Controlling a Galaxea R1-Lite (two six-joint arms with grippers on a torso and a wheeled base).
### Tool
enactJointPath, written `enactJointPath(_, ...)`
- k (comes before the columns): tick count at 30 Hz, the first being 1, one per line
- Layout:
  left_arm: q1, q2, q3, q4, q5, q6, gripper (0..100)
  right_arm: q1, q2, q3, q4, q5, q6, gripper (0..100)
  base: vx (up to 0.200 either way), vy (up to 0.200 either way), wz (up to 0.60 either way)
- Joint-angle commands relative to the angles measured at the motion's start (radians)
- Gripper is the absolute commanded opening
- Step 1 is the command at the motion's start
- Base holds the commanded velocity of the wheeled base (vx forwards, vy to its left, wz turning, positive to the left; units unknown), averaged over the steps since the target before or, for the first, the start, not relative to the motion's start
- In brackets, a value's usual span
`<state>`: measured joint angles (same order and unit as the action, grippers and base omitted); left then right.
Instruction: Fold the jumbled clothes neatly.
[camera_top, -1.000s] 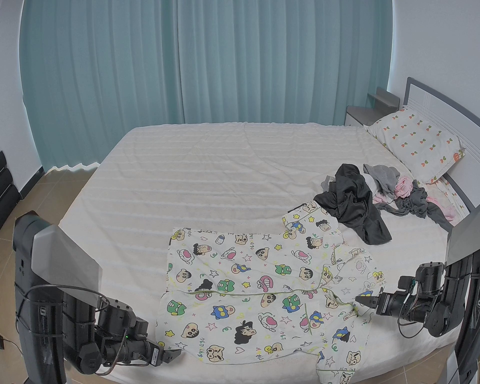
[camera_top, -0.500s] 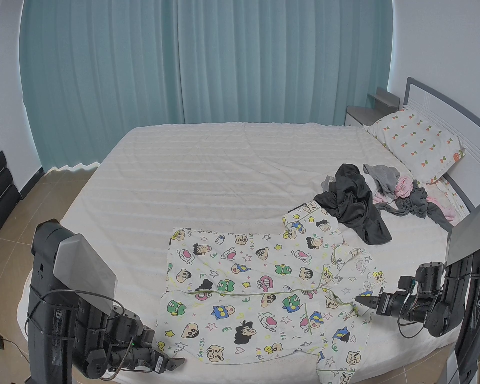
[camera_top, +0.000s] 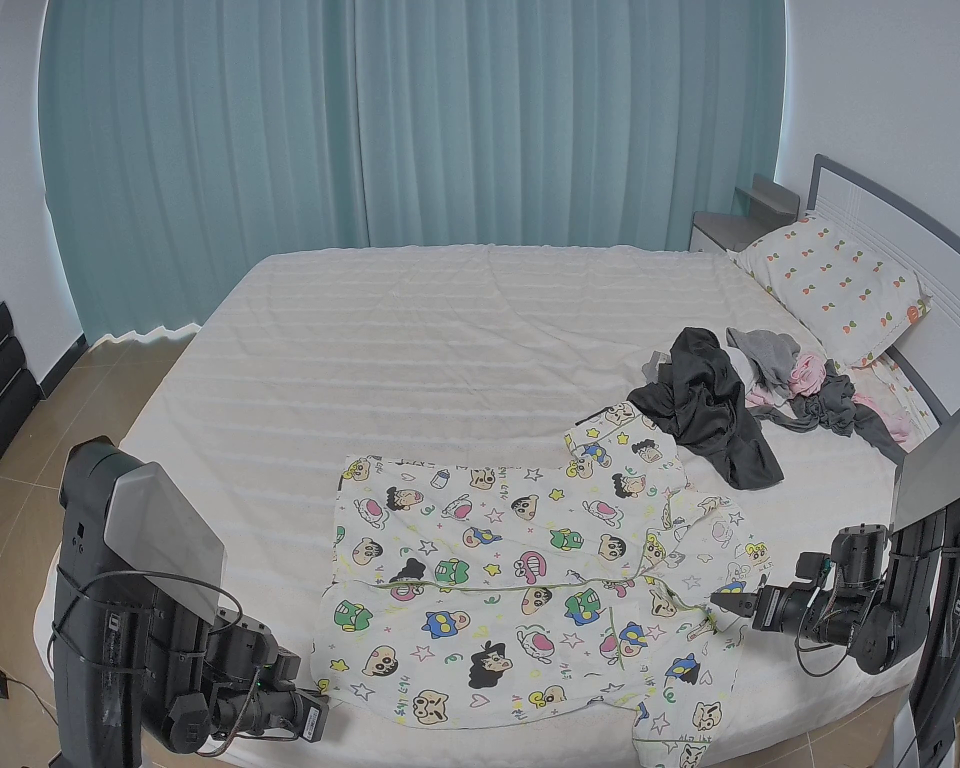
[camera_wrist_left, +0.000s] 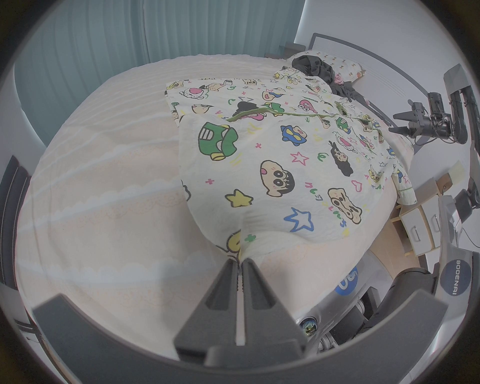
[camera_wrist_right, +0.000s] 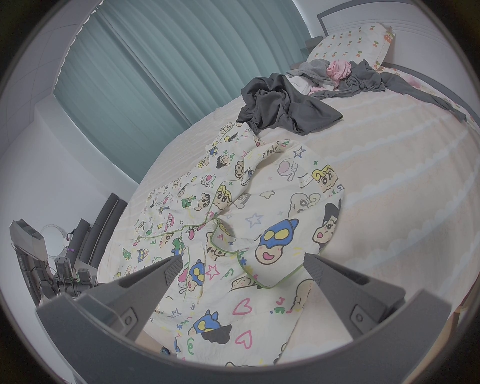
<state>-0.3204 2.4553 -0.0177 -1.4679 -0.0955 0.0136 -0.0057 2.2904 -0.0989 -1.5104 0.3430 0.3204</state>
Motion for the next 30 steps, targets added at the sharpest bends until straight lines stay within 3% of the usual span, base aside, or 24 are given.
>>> enactJointPath(1, 0.006, -0.025, 0.016, 0.008, 0.000, 0.008, 0, 0.000, 0.001, 0.001, -0.001, 0.001, 0.000, 100, 0.000, 0.000, 0.00)
enactJointPath(11, 0.115, -0.147, 0.016, 0.181, -0.001, 0.229, 0, 0.000, 0.001, 0.001, -0.001, 0.001, 0.000, 100, 0.000, 0.000, 0.00)
enactJointPath(23, 0.127, -0.144, 0.015, 0.184, -0.006, 0.241, 0, 0.000, 0.003, 0.004, -0.001, 0.001, 0.000, 100, 0.000, 0.000, 0.00)
enactJointPath(29, 0.158, -0.137, 0.016, 0.182, -0.033, 0.209, 0, 0.000, 0.003, 0.005, 0.001, 0.001, -0.001, 100, 0.000, 0.000, 0.00)
enactJointPath(30, 0.162, -0.137, 0.016, 0.175, -0.062, 0.161, 0, 0.001, 0.003, 0.005, 0.001, 0.002, -0.001, 100, 0.000, 0.000, 0.00)
